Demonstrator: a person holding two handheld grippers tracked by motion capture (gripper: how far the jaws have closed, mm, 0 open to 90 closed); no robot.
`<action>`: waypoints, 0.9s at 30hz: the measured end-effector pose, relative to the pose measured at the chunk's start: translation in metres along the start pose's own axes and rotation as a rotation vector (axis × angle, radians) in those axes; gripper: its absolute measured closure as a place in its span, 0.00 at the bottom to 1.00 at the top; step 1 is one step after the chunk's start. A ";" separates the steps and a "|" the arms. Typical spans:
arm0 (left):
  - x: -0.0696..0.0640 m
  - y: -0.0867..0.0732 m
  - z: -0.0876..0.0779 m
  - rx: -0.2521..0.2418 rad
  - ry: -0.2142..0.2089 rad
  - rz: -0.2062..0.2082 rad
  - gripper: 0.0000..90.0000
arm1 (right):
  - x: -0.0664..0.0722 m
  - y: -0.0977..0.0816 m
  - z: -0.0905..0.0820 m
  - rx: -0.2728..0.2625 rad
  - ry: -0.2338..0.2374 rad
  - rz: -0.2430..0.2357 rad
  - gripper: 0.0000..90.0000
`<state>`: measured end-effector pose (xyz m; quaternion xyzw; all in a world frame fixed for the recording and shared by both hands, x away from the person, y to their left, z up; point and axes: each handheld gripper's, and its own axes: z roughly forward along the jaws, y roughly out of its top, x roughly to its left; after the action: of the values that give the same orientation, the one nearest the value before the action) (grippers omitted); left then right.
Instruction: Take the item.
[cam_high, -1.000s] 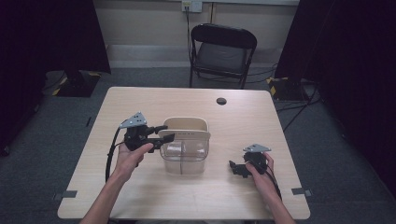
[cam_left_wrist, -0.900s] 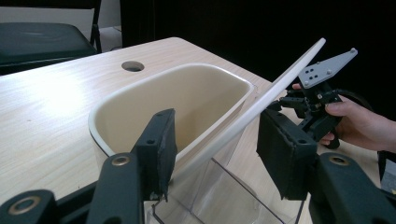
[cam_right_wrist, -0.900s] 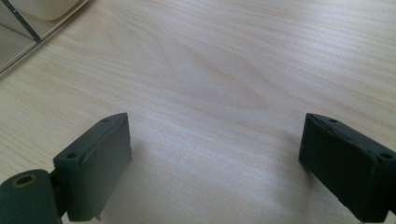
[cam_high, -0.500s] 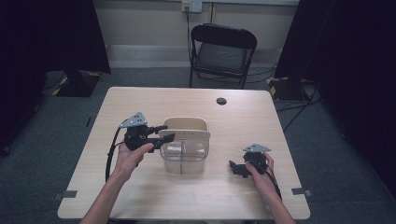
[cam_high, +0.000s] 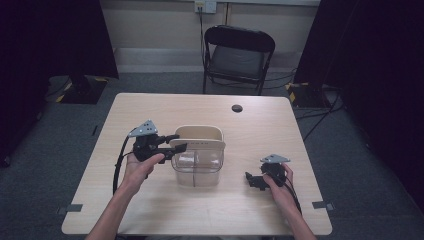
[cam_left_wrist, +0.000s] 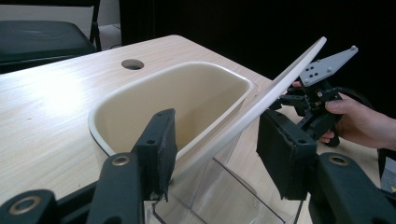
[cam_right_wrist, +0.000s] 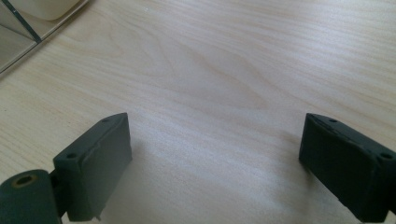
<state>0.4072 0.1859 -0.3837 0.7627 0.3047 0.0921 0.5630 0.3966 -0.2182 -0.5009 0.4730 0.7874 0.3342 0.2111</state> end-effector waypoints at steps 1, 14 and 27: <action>0.000 0.000 0.000 0.002 -0.001 0.000 0.53 | 0.000 0.000 0.000 0.000 0.000 0.000 0.10; 0.001 0.000 0.000 -0.001 -0.005 -0.003 0.53 | 0.000 0.000 0.000 0.000 0.000 0.000 0.10; 0.001 0.000 -0.001 0.003 -0.003 -0.004 0.53 | 0.000 0.000 0.000 0.000 0.000 0.000 0.10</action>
<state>0.4075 0.1868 -0.3836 0.7630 0.3053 0.0894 0.5627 0.3966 -0.2182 -0.5009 0.4729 0.7875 0.3341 0.2111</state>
